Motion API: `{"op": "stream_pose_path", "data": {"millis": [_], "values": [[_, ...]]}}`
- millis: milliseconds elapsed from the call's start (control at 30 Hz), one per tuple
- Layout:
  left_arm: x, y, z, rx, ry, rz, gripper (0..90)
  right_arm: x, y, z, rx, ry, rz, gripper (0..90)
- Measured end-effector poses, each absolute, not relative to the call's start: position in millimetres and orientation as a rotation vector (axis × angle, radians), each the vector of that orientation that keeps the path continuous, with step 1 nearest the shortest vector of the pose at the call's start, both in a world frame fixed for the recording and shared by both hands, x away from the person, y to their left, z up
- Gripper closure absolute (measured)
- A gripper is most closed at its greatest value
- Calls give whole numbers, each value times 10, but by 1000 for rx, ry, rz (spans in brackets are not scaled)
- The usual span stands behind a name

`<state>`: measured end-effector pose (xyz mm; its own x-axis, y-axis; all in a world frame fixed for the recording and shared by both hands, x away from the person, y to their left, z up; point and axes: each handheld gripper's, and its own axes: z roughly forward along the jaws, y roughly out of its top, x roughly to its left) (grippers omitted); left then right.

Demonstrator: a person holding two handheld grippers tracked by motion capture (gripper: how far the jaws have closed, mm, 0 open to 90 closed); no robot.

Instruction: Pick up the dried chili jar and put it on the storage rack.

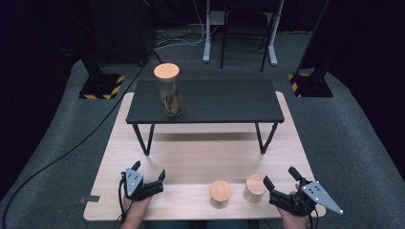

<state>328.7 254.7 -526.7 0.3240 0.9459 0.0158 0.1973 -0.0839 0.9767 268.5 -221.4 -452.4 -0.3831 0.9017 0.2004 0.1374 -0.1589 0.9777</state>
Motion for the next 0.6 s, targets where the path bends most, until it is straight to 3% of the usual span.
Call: {"op": "stream_pose_path", "data": {"millis": [600], "values": [[3276, 2536, -5268, 1545, 1064, 906, 1, 2562, -1922, -4512, 1115, 1606, 1619, 0]]}}
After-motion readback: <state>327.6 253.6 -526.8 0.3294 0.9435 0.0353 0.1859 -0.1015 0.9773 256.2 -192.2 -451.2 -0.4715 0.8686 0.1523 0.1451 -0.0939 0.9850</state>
